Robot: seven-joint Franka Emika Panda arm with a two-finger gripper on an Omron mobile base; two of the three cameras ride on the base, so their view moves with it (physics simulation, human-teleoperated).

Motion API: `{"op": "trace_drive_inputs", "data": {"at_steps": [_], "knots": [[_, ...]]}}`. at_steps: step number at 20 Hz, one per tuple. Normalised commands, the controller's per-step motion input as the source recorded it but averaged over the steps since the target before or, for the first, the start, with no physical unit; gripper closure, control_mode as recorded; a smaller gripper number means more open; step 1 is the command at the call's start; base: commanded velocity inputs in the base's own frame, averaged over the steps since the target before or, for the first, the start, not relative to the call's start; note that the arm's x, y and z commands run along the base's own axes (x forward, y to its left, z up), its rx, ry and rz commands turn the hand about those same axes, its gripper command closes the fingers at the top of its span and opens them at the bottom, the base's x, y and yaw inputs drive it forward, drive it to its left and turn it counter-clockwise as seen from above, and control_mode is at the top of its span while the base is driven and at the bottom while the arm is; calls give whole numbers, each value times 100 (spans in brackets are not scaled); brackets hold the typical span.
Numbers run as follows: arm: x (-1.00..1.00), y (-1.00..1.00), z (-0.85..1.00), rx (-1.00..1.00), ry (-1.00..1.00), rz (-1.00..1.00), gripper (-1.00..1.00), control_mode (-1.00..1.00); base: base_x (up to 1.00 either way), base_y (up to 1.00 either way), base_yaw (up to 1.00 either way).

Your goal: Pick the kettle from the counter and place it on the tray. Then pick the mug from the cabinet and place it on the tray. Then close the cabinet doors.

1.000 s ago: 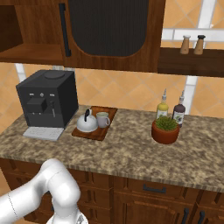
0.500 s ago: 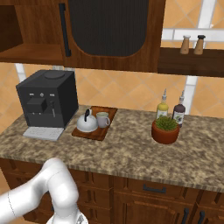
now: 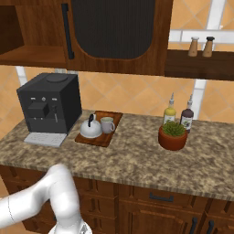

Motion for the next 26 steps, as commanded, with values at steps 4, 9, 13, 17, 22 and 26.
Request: {"op": "trace_drive_inputs", "data": {"at_steps": [4, 9, 13, 17, 22, 26], "knots": [[-15, 0, 4, 25, -32, 0, 100, -100, 0, 0, 0], [-28, 0, 0, 24, -21, 0, 100, -100, 0, 0, 0], [-33, -14, 9, 19, -4, 0, 100, -100, 0, 0, 0], [-4, -25, 7, 6, 2, 0, 100, -100, 0, 0, 0], [0, -49, 3, 3, 5, 0, 100, -100, 0, 0, 0], [-5, -63, 9, 3, 8, 0, 100, -100, 0, 0, 0]]}}
